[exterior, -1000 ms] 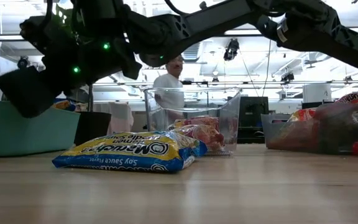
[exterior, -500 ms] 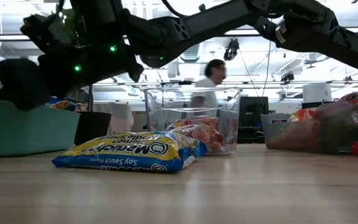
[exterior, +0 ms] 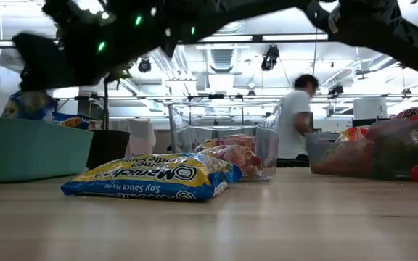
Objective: Sort Maruchan noodles
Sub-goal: Put the blue noodle pack into the green bin, then put the orange noodle pack into the black bin
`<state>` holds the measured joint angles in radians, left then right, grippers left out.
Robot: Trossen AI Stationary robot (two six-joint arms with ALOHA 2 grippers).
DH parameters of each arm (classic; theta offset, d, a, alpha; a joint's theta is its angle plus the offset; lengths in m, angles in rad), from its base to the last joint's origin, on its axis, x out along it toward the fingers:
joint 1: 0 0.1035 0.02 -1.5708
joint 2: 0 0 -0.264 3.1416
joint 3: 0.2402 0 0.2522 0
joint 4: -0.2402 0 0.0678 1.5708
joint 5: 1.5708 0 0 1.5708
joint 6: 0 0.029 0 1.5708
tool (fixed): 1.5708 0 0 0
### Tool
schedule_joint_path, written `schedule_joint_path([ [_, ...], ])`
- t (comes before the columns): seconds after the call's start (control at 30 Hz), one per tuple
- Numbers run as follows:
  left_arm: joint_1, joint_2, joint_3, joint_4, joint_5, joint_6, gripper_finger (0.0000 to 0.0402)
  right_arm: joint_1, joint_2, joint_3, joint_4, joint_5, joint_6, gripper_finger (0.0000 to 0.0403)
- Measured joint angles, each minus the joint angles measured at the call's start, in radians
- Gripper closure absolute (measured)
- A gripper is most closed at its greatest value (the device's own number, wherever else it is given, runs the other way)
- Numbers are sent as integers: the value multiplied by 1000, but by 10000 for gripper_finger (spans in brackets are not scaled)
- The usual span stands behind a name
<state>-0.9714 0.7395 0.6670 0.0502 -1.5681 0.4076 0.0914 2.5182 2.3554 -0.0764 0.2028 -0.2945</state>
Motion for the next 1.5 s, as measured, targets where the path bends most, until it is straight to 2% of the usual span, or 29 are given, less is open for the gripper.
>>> schedule_joint_path([
  [0.17, 0, 0, 0, 12, 0, -5, 400, 19, -121, 1, -266, 0, 71, 195],
  [0.37, 0, 24, 19, 18, 0, -16, 400, 49, -297, 1, -679, 0, 246, 195],
  [0.47, 0, 51, 33, 17, 0, -16, 400, 65, -385, 2, -883, -10, 421, 199],
  [0.6, 0, 98, 58, 17, 2, -16, 400, 74, -474, -1, -1190, -109, 730, 199],
  [0.73, 0, 147, 87, 15, 2, -5, 400, 103, -526, -3, -1493, -120, 1017, 200],
  [0.93, 0, 215, 121, 12, 15, 25, 400, 243, -636, -129, -1402, -156, 1279, 200],
  [1.1, 0, 260, 133, 12, 15, 54, 400, 367, -706, -318, -1430, -34, 1461, 200],
  [1.2, 0, 282, 140, 11, 15, 55, 400, 411, -762, -473, -1438, -17, 1562, 200],
  [1.37, 0, 305, 162, 15, 15, 55, 400, 431, -855, -779, -1434, -102, 1758, 200],
  [1.5, 0, 314, 169, 15, 15, 55, 400, 457, -902, -998, -1416, -243, 1856, 200],
])
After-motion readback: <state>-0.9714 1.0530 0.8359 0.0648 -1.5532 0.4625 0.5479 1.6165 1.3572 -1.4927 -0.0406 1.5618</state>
